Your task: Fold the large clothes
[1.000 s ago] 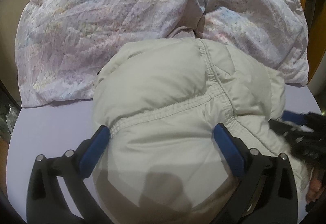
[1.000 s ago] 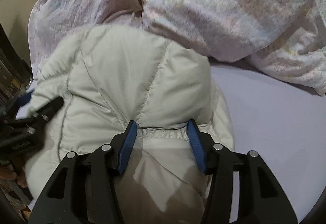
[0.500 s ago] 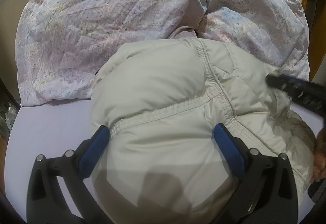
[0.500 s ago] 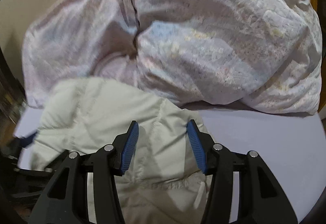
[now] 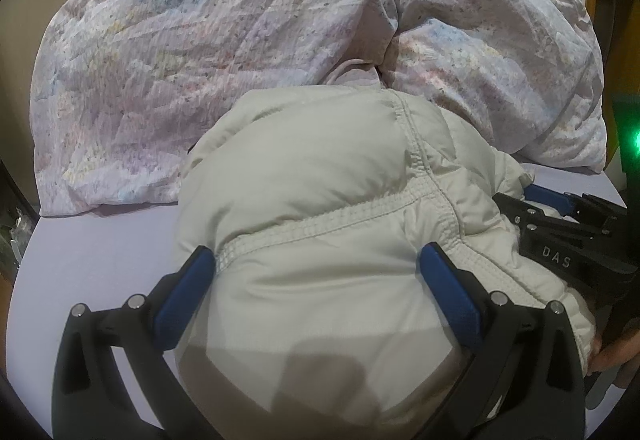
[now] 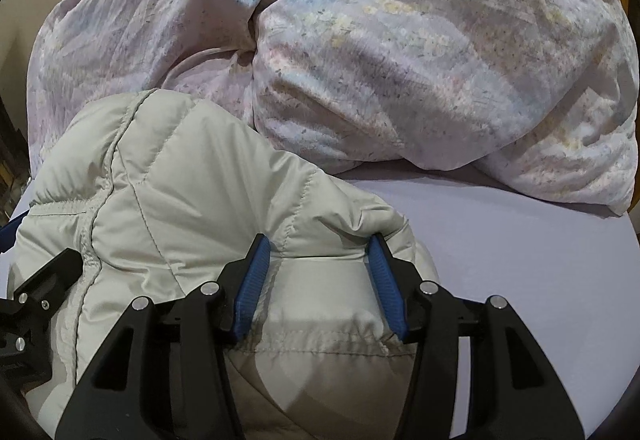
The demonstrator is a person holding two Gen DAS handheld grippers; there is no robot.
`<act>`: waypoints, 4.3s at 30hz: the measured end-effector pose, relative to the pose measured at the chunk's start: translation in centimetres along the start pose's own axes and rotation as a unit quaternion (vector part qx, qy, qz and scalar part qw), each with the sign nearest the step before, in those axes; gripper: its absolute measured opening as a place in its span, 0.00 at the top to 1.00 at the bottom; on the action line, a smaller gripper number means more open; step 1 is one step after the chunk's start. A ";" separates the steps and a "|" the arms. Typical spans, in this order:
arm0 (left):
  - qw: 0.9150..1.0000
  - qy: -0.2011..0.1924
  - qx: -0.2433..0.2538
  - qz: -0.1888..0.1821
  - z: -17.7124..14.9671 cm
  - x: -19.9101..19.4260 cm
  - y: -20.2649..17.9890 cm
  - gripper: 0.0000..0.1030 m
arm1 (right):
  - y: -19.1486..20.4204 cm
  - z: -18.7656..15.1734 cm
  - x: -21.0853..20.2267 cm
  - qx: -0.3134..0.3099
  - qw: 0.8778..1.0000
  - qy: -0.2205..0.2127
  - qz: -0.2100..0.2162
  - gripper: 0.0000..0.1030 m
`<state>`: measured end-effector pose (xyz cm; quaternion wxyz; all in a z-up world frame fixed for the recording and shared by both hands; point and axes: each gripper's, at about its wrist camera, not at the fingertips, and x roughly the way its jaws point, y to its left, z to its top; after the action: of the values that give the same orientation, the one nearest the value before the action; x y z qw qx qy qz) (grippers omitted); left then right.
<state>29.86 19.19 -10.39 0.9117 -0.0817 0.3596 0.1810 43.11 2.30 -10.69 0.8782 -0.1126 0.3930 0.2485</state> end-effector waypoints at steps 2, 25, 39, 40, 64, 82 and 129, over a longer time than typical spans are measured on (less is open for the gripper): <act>1.000 -0.004 0.001 0.002 -0.1 0.1 -0.1 0.02 | 0.0 -0.1 -0.1 0.002 1.000 -0.006 0.000 0.48; 1.000 -0.007 0.004 0.014 -0.2 0.7 0.0 0.02 | -0.1 1.4 -1.2 0.016 1.000 0.019 0.007 0.47; 1.000 0.002 0.005 0.022 -0.2 0.7 -0.2 0.02 | -0.6 -1.5 -1.9 0.018 0.998 0.050 0.025 0.44; 1.000 0.002 0.008 0.023 -0.2 0.6 -0.3 0.02 | -0.6 -1.3 -2.2 0.017 0.998 0.053 0.022 0.44; 0.998 0.011 -0.060 -0.017 -3.0 -10.9 2.6 0.02 | -1.4 -2.6 -14.0 0.062 0.996 0.059 0.025 0.06; 0.994 0.053 -0.075 -0.057 -7.7 -20.7 1.5 0.02 | 2.1 -7.6 -20.1 0.039 0.988 0.138 0.052 0.06; 0.988 0.093 -0.085 -0.087 -12.0 -23.6 -1.1 0.02 | 2.4 -11.5 -23.5 0.054 0.984 0.153 0.072 0.06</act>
<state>6.78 8.44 -2.95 0.8766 -0.2062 0.4172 0.1223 21.27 -8.35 -0.82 0.7924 -0.0730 0.5427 0.2689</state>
